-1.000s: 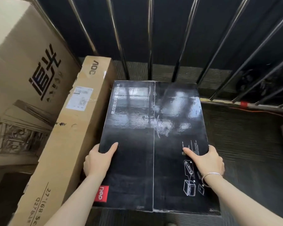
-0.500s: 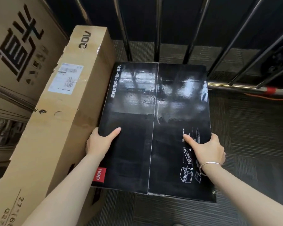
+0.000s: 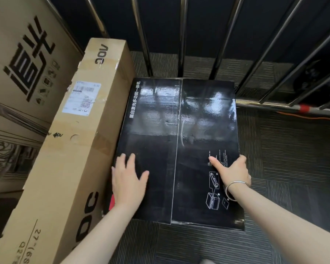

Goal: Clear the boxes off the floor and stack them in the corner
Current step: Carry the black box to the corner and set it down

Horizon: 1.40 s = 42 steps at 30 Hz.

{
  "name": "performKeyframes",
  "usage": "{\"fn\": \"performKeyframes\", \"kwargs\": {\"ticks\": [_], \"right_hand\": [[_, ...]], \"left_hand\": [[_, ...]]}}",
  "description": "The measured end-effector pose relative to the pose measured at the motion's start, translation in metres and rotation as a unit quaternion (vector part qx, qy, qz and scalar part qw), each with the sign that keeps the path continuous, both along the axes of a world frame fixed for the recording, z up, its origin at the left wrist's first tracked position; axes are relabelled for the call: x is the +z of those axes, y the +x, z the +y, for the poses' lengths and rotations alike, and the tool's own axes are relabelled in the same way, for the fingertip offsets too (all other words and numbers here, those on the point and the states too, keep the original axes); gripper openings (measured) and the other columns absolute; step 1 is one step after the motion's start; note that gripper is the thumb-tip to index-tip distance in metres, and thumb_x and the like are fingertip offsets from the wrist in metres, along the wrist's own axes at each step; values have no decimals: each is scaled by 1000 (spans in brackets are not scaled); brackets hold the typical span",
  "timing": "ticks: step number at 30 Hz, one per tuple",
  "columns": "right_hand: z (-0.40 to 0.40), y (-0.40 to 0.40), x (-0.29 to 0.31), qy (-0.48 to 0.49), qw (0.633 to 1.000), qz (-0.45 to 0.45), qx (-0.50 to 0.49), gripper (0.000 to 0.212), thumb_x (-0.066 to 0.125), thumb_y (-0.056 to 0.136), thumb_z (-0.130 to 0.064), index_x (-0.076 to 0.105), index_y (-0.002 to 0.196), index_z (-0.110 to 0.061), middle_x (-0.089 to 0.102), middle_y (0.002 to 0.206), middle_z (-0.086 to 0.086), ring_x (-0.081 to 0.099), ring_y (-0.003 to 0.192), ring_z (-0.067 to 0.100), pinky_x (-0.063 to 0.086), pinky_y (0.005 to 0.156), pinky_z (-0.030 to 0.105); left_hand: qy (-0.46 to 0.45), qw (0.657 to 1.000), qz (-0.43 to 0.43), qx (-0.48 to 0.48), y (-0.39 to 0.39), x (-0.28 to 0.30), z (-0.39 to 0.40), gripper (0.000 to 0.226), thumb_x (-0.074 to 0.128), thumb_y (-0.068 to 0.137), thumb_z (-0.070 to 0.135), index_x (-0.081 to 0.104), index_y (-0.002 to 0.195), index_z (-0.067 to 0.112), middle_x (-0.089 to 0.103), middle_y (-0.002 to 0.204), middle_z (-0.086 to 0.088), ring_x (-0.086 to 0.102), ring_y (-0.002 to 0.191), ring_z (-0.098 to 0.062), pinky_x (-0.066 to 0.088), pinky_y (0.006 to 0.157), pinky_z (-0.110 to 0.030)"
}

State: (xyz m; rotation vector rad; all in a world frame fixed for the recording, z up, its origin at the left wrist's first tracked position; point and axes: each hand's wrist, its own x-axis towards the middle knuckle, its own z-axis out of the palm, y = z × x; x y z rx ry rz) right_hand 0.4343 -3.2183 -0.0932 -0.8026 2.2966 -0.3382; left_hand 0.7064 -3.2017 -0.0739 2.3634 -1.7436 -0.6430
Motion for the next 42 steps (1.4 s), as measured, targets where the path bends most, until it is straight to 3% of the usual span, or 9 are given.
{"fn": "performKeyframes", "kwargs": {"ticks": [2,5,10,18,21,27,34,39,42], "right_hand": [[-6,-2,2,26,999,-23,19,103,67,70,-68,24,140,-5,38,146,12,48,122,43,40,97,47],[-14,-7,9,64,996,-66,13,108,69,75,-60,12,147,-3,21,155,13,36,134,41,30,108,48],[-15,2,43,29,995,-36,85,106,65,80,-58,5,153,-9,0,161,9,8,148,28,18,117,48],[3,23,159,-71,968,-178,163,87,48,93,-54,-5,153,-20,-13,160,-7,-14,147,12,3,121,46],[15,20,201,-82,965,-217,122,82,49,93,-52,3,154,-24,-3,161,-6,-2,148,13,8,118,38],[55,9,276,-151,963,-224,-5,66,58,91,-43,34,147,-18,42,149,1,41,135,18,30,115,39],[128,-8,390,-202,957,-188,-93,53,57,94,-35,44,141,-17,50,143,-1,47,130,17,36,111,38],[201,-24,455,-243,942,-167,-159,51,58,94,-34,45,140,-16,51,142,-1,49,128,14,37,107,31],[245,-30,481,-257,934,-148,-201,50,57,94,-34,47,140,-17,52,141,-1,49,128,15,38,107,32]], "left_hand": [[48,995,-20,-90,-6,0,15,75,58,92,46,23,153,21,13,162,-6,6,150,-21,5,121,-41],[95,987,-24,-130,-17,6,27,74,51,95,48,14,155,24,4,163,-2,-2,150,-19,1,122,-41],[76,986,141,-52,-35,50,19,68,56,95,41,22,153,28,23,160,6,17,148,-13,19,120,-36],[86,969,230,7,-71,166,-15,75,61,91,46,22,154,30,32,156,3,31,143,-19,30,111,-34],[105,959,264,3,-84,204,-15,77,61,91,46,21,154,31,31,157,4,31,143,-19,30,111,-33],[119,930,347,2,-100,277,1,74,62,92,40,22,153,29,32,156,1,33,142,-19,29,114,-39],[144,907,394,-40,-127,383,42,64,61,94,34,33,150,21,45,148,-4,47,131,-21,37,112,-41],[173,890,399,-138,-169,443,102,63,61,94,34,35,150,20,48,146,-5,57,114,-13,49,84,-28],[196,878,395,-186,-189,466,136,63,61,93,35,35,149,22,47,147,-4,49,130,-20,45,104,-37]]}}
